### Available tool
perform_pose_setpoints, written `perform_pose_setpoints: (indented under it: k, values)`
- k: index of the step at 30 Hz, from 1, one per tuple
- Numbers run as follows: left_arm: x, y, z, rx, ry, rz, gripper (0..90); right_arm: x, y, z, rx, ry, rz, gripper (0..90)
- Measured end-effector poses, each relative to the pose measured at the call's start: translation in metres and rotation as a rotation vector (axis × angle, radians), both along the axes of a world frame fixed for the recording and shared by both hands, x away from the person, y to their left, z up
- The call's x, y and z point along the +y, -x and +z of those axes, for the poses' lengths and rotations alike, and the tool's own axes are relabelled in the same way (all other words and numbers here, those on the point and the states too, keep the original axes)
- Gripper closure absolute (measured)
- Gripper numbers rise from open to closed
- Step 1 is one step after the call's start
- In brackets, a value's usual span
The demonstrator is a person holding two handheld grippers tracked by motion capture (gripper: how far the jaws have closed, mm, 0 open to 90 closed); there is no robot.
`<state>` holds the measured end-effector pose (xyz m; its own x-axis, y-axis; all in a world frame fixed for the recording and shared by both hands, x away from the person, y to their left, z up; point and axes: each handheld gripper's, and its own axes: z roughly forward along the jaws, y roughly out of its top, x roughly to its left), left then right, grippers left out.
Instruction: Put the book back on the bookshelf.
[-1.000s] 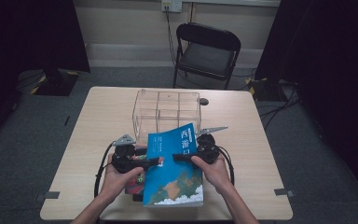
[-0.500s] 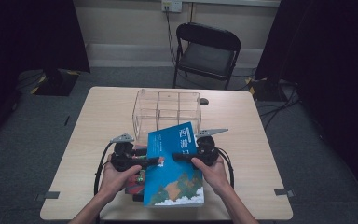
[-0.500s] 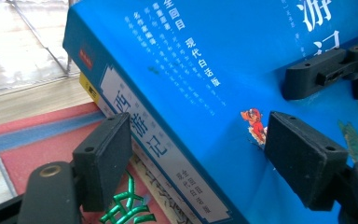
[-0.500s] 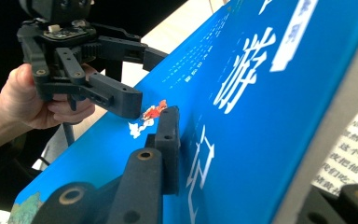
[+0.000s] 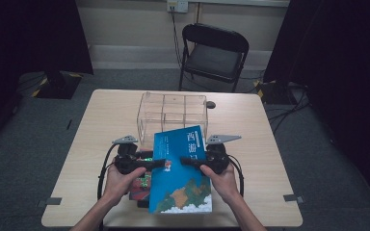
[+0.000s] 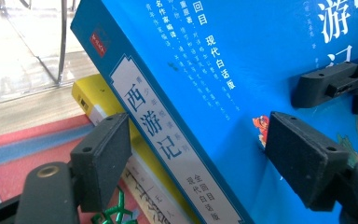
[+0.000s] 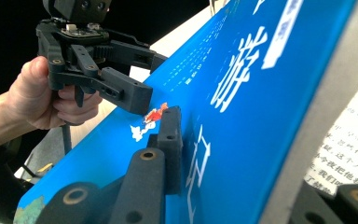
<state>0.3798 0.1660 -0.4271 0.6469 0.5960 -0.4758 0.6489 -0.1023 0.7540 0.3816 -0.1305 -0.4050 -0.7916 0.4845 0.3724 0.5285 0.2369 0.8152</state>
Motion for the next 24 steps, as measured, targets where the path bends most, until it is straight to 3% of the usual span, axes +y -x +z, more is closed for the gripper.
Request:
perform_pose_setpoints:
  k: [3,8,15,18,20,22,24]
  values:
    - [0.000,-0.002,-0.001,0.020,0.056,-0.029,23.0,-0.001,0.003,0.005,-0.013,-0.025,0.007,75.4]
    - [-0.002,-0.001,0.002,0.021,0.057,-0.036,22.6,0.001,0.006,0.010,-0.033,-0.016,0.017,75.8]
    - [-0.006,-0.008,-0.003,0.056,0.139,-0.082,23.9,0.001,0.007,0.015,-0.048,-0.012,0.029,76.5]
    - [-0.008,-0.009,-0.003,0.063,0.152,-0.093,24.2,0.000,0.008,0.016,-0.050,-0.016,0.029,76.7]
    - [-0.008,-0.011,-0.002,0.071,0.163,-0.108,26.0,0.000,0.008,0.016,-0.053,-0.017,0.029,76.9]
    - [-0.007,-0.012,-0.001,0.077,0.213,-0.142,30.6,-0.001,0.008,0.018,-0.055,-0.026,0.036,77.2]
    - [-0.007,-0.011,0.005,0.054,0.214,-0.155,35.1,-0.002,0.010,0.025,-0.081,-0.030,0.041,77.9]
